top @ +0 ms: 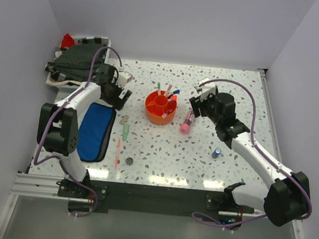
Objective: Sort the stationery into containers
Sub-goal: Pick up the stationery from the center of the board.
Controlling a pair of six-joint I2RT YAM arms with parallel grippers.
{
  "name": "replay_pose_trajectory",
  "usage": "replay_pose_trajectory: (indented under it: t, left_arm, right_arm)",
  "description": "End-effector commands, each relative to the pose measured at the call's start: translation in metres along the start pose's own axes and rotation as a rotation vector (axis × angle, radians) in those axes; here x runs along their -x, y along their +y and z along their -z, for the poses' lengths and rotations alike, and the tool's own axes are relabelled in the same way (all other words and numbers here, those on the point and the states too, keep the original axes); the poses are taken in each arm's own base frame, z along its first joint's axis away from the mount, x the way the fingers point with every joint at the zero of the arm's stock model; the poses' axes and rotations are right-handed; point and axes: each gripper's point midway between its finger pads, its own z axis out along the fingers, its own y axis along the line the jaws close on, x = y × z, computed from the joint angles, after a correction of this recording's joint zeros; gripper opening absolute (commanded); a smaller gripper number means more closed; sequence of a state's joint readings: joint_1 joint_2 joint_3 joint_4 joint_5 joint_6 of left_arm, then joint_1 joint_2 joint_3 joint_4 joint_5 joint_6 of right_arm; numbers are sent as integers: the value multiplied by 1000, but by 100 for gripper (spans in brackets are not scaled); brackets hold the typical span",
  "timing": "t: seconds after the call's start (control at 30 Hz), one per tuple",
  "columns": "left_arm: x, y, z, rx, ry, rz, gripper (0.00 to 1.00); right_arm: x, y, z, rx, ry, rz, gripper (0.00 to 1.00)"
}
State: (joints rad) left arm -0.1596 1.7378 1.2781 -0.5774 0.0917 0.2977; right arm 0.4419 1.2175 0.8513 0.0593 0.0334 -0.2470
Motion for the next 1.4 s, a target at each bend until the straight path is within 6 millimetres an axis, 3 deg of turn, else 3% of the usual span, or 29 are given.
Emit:
replay_pose_trajectory:
  t: [0.0, 0.2, 0.4, 0.6, 0.63, 0.73, 1.03, 1.17, 1.37]
  left_arm:
    - [24, -4, 4, -17, -68, -5, 99]
    - [18, -28, -3, -52, -42, -66, 99]
    - [7, -39, -15, -83, 2, -97, 95]
    - [-1, -44, -31, -96, 37, -63, 80]
    - [-1, -46, -32, -107, 35, -64, 73]
    - [1, -52, -36, -139, 36, -66, 65]
    - [-13, -73, -48, -207, 84, -72, 50]
    - [-26, -71, -53, -184, 121, -64, 45]
    - [-26, -70, -53, -176, 133, -56, 38]
  right_arm:
    - [7, 0, 9, 7, -35, -16, 69]
    - [6, 3, 8, 24, -23, -4, 69]
    - [1, 4, 11, 24, -16, -4, 69]
    - [-6, 6, 14, 27, -5, -25, 69]
    - [-8, 6, 14, 28, -2, -25, 69]
    - [-10, 7, 16, 28, -1, -18, 69]
    - [-17, 6, 19, 19, 6, -13, 69]
    - [-18, 6, 19, 14, 7, -10, 69]
    - [-19, 5, 18, 9, 7, -6, 70]
